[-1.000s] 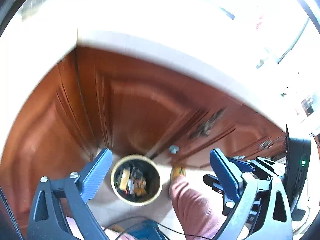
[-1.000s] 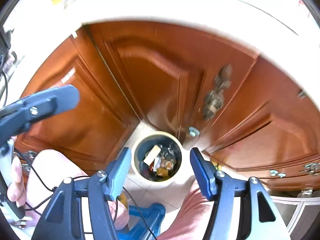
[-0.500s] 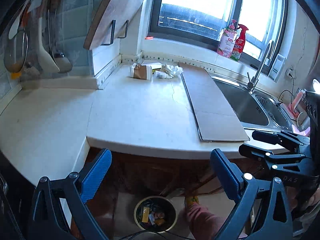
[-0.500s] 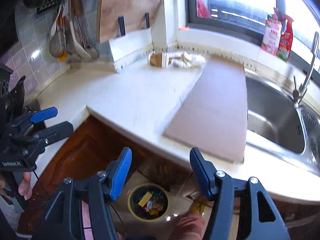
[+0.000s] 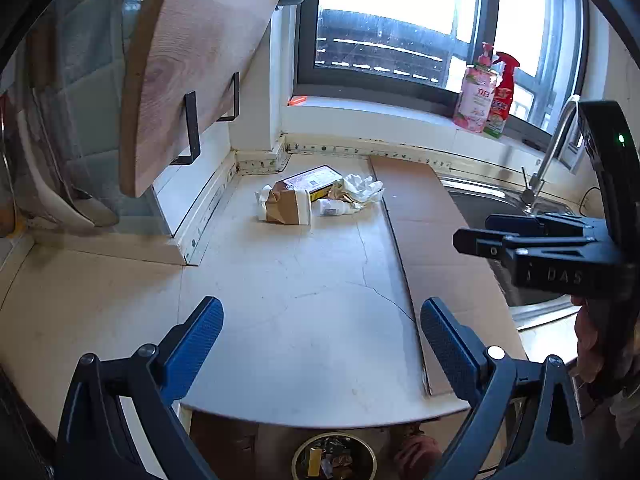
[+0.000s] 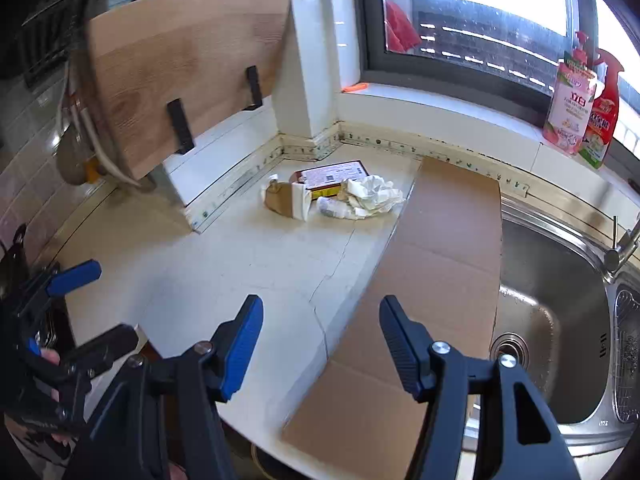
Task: Collect trash
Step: 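Grasp the brown-and-white paper cup with the left tool while the right grasps the white tissue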
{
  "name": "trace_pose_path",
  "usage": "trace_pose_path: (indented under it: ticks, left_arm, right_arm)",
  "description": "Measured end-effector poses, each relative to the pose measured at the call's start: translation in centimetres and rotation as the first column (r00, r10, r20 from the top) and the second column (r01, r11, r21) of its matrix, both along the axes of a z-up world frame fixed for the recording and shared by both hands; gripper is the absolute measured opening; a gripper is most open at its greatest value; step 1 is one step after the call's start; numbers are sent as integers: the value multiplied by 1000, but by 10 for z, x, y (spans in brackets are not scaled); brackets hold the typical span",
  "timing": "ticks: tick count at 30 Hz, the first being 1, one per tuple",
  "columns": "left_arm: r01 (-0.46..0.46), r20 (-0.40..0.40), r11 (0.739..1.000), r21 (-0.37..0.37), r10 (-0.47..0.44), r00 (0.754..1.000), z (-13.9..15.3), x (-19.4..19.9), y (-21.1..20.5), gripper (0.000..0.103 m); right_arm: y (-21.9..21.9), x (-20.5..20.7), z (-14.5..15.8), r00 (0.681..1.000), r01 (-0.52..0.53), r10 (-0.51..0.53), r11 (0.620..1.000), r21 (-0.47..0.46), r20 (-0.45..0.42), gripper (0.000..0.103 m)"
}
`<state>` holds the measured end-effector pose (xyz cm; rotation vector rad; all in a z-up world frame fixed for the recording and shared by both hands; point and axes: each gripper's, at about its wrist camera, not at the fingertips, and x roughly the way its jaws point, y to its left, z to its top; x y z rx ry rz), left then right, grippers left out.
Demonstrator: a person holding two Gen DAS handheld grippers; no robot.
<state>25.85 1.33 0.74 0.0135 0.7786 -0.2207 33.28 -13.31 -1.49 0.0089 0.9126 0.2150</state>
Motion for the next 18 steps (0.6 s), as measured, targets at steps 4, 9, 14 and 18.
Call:
trace_pose_path:
  ticks: [4,9,14,18]
  left_arm:
    - [-33,-46,999,20,34,998,-13,64,-8,98]
    - [-112,-106,993,-25,109,988,-27,141,-10,98]
    - [-223,-189,968,-112,200,961,-46,209,3,98]
    - [-308,-245,942,-136,269,931,-68,240,15,98]
  right_arm:
    - [-17,72,-19,995,57,-52,997,57,-82,61]
    - [-36,148,-56,975,146,-127,985,95,-180,61]
    - [-52,195,-86,958,206,-159,960,188,-237,61]
    - [-59,215,-105,946,247,-182,942,229,-269,61]
